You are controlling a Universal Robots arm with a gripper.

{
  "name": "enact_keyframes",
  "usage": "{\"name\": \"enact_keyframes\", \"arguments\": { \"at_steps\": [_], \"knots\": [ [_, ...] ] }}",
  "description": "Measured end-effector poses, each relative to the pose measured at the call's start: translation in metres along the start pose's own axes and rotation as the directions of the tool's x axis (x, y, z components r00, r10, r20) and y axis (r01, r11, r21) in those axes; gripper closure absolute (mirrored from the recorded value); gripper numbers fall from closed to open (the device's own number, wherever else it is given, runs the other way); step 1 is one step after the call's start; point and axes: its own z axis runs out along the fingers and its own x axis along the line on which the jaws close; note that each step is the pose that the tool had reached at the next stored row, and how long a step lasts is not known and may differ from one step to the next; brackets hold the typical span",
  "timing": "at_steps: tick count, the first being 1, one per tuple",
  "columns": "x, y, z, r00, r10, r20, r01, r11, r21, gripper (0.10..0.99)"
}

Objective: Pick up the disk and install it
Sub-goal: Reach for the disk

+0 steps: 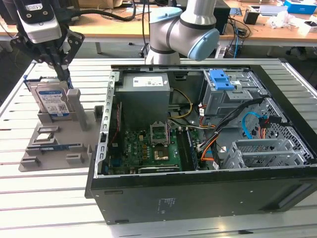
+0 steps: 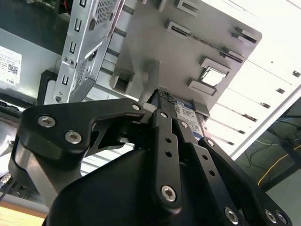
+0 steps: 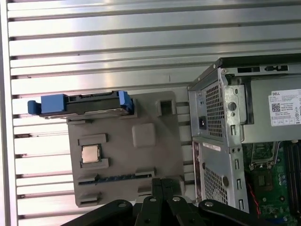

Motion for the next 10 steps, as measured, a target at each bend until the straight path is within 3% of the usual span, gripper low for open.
{"name": "enact_keyframes", "arguments": {
  "at_steps": [10],
  "knots": [
    [0.0301, -0.0022, -0.0008, 1.0000, 0.000, -0.0001, 0.000, 1.0000, 0.000, 0.980]
  ]
}}
